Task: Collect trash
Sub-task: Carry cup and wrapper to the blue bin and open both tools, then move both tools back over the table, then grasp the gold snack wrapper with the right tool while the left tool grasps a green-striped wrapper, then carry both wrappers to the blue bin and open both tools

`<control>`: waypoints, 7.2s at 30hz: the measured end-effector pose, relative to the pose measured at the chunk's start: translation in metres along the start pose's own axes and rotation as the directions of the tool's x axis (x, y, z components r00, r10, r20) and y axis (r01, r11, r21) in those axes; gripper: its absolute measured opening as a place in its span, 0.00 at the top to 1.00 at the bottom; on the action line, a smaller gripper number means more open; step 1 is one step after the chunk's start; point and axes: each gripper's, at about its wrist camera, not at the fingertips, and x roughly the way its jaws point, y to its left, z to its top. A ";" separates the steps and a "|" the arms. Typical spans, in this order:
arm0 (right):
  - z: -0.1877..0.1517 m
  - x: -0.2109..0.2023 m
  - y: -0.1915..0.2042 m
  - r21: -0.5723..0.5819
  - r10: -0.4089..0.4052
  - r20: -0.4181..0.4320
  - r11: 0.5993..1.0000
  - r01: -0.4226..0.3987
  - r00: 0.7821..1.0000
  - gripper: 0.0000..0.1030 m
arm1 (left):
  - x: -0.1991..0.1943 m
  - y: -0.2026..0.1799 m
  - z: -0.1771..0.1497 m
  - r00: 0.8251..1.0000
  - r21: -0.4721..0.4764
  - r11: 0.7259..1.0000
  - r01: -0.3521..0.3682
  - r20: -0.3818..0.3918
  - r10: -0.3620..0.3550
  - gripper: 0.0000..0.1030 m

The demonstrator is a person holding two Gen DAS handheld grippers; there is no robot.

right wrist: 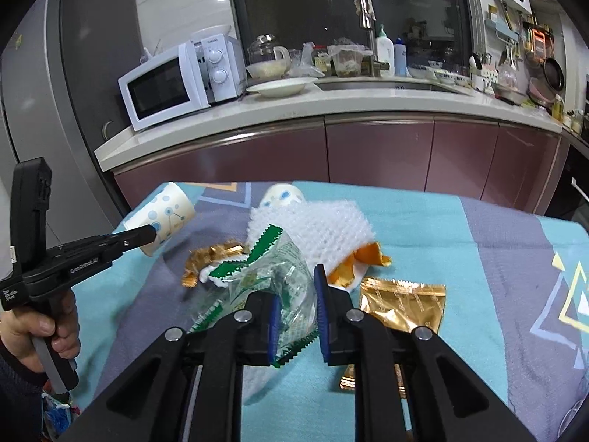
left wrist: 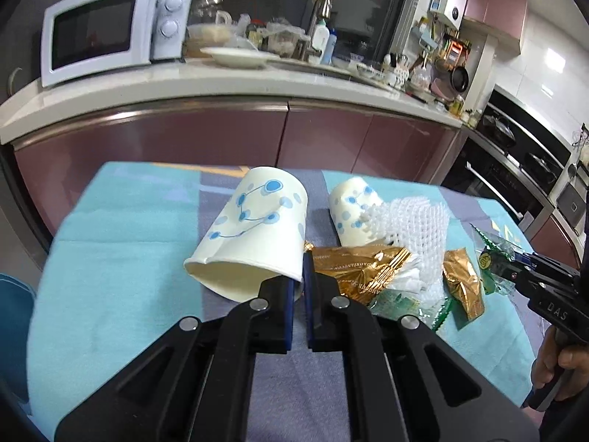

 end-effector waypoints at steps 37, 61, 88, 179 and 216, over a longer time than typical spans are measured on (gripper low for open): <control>0.030 0.212 0.480 -0.300 0.372 -0.528 0.759 -0.578 0.763 0.56 | -0.177 0.350 -0.115 0.915 -0.436 0.812 -0.387 -0.073 0.397 0.94; 0.050 0.011 0.211 -0.279 0.266 0.068 0.930 -0.238 0.962 0.06 | -0.201 0.134 -0.047 0.924 -0.155 0.945 -0.287 0.216 0.316 0.05; -0.044 0.016 -0.084 0.111 -0.221 -0.125 0.966 0.235 0.967 0.06 | 0.004 -0.118 -0.064 0.998 0.183 0.983 0.000 -0.068 0.012 0.05; 0.026 0.089 0.406 -0.455 0.439 -0.286 0.720 -0.524 0.852 0.58 | -0.269 0.275 -0.114 0.829 -0.316 0.808 -0.497 0.103 0.550 0.86; 0.014 0.221 0.444 -0.339 0.354 -0.514 0.753 -0.564 0.782 0.14 | -0.198 0.378 -0.117 0.828 -0.472 0.712 -0.520 -0.072 0.557 0.05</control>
